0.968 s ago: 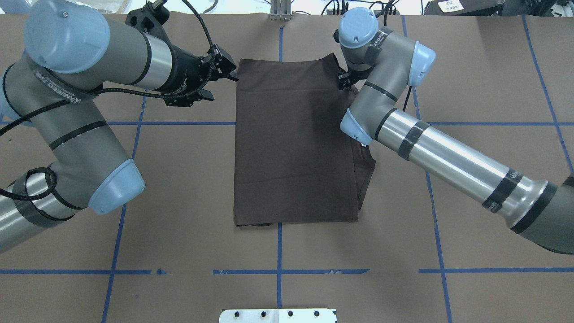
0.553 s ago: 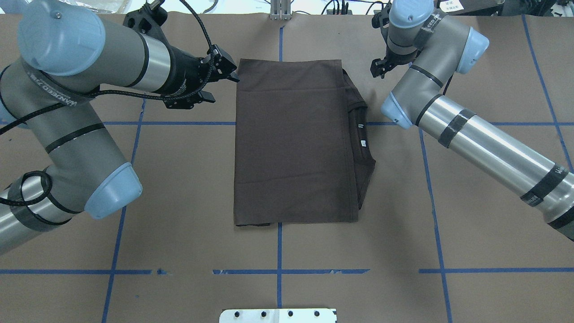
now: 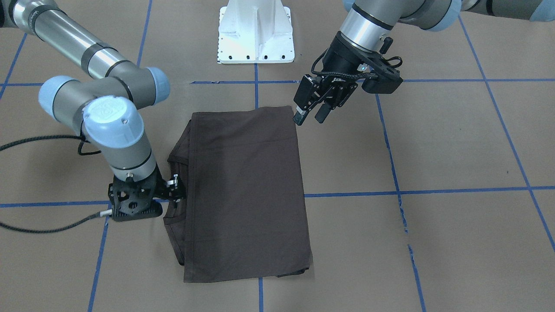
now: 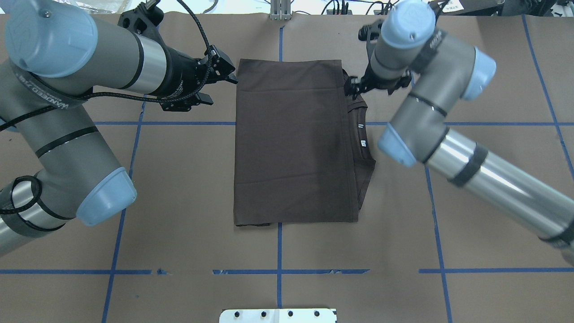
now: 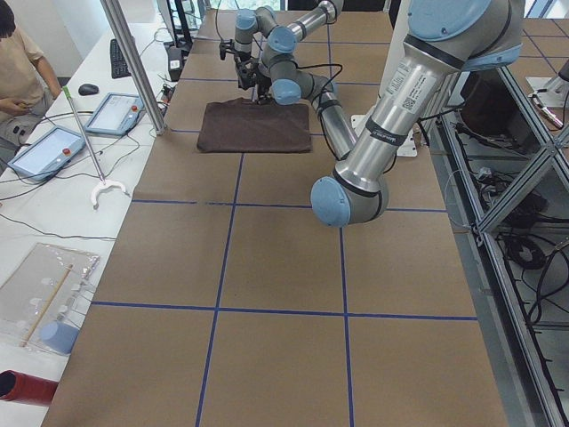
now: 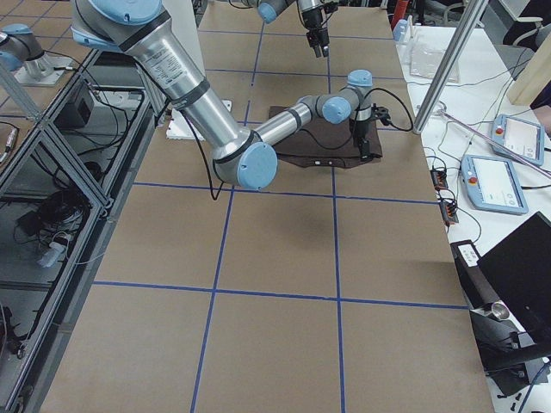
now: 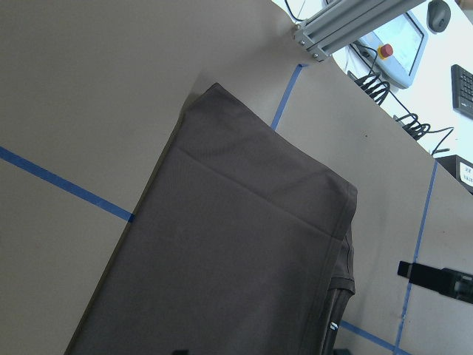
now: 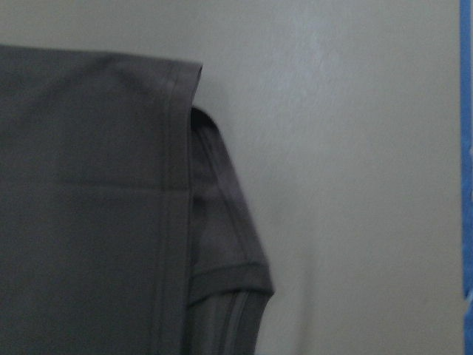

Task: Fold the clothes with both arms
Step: 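Move the right gripper to the shirt corner nearest the robot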

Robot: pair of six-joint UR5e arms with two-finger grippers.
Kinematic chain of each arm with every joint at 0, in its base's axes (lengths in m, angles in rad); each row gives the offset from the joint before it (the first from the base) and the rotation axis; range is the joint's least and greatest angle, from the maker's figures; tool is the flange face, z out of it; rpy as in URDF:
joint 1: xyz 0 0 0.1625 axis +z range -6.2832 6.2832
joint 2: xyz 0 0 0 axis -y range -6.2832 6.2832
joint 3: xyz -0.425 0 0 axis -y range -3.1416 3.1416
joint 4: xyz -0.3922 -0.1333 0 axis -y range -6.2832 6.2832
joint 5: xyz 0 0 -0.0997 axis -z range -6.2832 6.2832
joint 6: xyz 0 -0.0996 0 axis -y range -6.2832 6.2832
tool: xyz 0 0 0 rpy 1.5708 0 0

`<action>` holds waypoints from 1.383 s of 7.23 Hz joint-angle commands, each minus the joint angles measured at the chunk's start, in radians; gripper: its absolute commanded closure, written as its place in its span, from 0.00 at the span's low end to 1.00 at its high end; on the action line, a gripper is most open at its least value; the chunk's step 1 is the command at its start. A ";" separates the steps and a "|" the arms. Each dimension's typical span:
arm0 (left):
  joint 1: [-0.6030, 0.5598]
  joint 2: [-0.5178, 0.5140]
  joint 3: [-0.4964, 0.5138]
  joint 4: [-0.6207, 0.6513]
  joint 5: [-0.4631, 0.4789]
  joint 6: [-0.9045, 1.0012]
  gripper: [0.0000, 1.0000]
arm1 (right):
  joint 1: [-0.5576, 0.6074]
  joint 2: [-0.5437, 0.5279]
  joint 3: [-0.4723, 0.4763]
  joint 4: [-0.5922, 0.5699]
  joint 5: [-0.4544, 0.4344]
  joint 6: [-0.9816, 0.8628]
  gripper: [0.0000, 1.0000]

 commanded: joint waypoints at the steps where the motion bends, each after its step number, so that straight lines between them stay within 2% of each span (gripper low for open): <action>1: 0.002 0.020 -0.022 0.001 0.001 0.001 0.29 | -0.195 -0.171 0.310 0.001 -0.071 0.509 0.00; 2: 0.009 0.020 -0.016 -0.001 0.002 0.001 0.29 | -0.341 -0.184 0.313 0.001 -0.199 0.760 0.01; 3: 0.015 0.020 -0.014 -0.001 0.004 0.001 0.29 | -0.447 -0.185 0.307 -0.001 -0.309 0.953 0.08; 5: 0.031 0.045 -0.011 -0.010 0.004 0.006 0.29 | -0.503 -0.242 0.305 0.001 -0.345 1.117 0.19; 6: 0.037 0.045 -0.013 -0.010 0.005 0.003 0.29 | -0.503 -0.242 0.302 0.001 -0.356 1.119 0.22; 8: 0.045 0.045 -0.013 -0.010 0.007 0.000 0.29 | -0.451 -0.231 0.316 -0.001 -0.345 1.107 0.23; 9: 0.046 0.045 -0.011 -0.010 0.007 0.000 0.29 | -0.440 -0.231 0.322 -0.001 -0.342 1.106 0.30; 10: 0.046 0.045 -0.011 -0.010 0.007 0.000 0.29 | -0.439 -0.233 0.325 -0.007 -0.342 1.106 0.43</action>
